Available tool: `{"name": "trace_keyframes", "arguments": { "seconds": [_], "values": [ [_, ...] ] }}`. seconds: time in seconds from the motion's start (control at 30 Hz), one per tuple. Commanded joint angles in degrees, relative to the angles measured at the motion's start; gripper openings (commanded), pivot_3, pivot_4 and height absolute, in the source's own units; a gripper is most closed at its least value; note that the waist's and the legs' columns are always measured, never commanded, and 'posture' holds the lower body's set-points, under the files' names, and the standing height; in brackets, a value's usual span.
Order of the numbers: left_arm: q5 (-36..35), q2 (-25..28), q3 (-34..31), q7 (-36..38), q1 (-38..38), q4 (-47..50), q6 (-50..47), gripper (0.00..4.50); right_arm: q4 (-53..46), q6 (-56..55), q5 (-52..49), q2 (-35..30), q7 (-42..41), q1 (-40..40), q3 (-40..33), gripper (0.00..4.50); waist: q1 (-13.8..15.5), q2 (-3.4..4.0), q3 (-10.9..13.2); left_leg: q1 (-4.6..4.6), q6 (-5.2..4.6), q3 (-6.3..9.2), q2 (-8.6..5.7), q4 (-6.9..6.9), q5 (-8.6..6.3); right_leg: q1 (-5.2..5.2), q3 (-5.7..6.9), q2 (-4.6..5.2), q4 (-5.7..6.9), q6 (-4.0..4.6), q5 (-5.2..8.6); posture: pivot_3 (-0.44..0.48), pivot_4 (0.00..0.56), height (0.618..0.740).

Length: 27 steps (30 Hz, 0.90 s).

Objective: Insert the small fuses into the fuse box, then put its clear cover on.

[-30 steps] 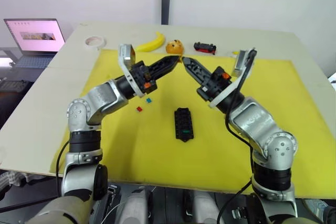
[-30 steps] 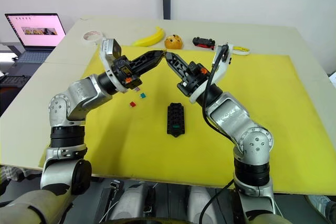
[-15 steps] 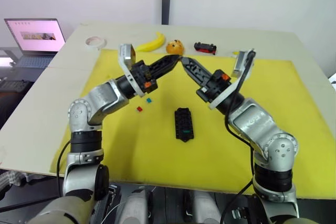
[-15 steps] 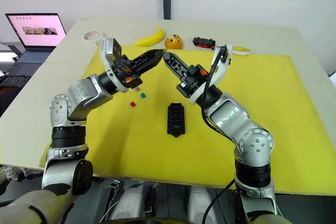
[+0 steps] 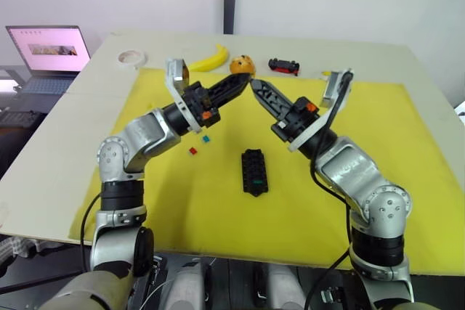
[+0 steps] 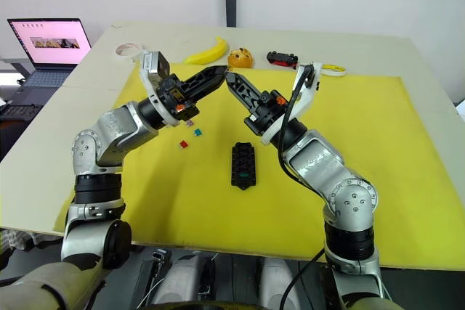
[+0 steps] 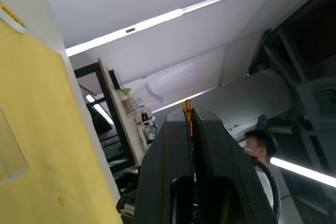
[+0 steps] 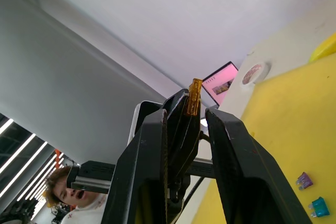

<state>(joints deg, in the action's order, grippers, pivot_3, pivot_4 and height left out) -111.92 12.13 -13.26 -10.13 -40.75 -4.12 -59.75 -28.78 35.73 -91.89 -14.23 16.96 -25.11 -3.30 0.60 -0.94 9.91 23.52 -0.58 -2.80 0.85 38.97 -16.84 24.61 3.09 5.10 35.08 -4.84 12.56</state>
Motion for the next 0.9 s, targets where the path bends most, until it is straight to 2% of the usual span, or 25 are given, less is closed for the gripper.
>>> {"name": "trace_keyframes", "arguments": {
  "seconds": [0.03, 0.63, 0.73, 0.77, 0.9],
  "values": [
    [-1.08, -0.12, -0.43, 0.78, -0.13, 2.25, -0.33, 0.00, -1.92, -0.84, -0.54, 0.51, 0.09, -0.22, 0.04, 1.23, 0.01, 0.00, 0.00, 0.00, 0.00, 0.00, 0.00, 0.00, 0.00, 0.00, 0.00, 0.00, 0.00, 0.00, 0.00, 0.000, 0.150, 0.740],
    [-1.08, -0.48, -0.02, 0.43, 0.37, 2.67, -0.28, 0.00, -2.09, -1.98, -0.73, 1.17, 1.89, -1.35, 0.30, 1.23, 0.01, 0.00, 0.00, 0.00, 0.00, 0.00, 0.00, 0.00, 0.00, 0.00, 0.00, -0.01, 0.00, 0.00, 0.00, 0.000, 0.150, 0.740],
    [-1.08, -0.37, 0.21, 0.40, 0.63, 2.94, -0.30, 0.00, -2.07, -1.91, -0.59, 1.14, 1.90, -1.45, 0.44, 0.46, -0.01, 0.00, 0.00, 0.00, 0.00, 0.00, 0.00, 0.00, 0.00, 0.00, 0.00, -0.01, 0.00, 0.00, 0.00, 0.000, 0.150, 0.740],
    [-1.08, -0.38, 0.19, 0.37, 0.64, 2.90, -0.29, 0.00, -2.08, -1.90, -0.55, 1.13, 1.82, -1.49, 0.46, 0.05, -0.01, 0.00, 0.00, 0.00, 0.00, 0.00, 0.00, 0.00, 0.00, 0.00, 0.00, -0.01, 0.00, 0.00, 0.00, 0.000, 0.150, 0.740],
    [-1.08, -0.24, 0.39, 0.32, 0.63, 2.61, -0.40, 0.00, -2.36, -1.96, -0.53, 1.13, 1.60, -1.56, 0.52, 0.05, 0.01, 0.00, 0.00, 0.00, 0.00, 0.00, 0.00, 0.00, 0.00, 0.00, 0.00, -0.01, 0.00, 0.00, 0.00, 0.000, 0.150, 0.740]
  ]
}}
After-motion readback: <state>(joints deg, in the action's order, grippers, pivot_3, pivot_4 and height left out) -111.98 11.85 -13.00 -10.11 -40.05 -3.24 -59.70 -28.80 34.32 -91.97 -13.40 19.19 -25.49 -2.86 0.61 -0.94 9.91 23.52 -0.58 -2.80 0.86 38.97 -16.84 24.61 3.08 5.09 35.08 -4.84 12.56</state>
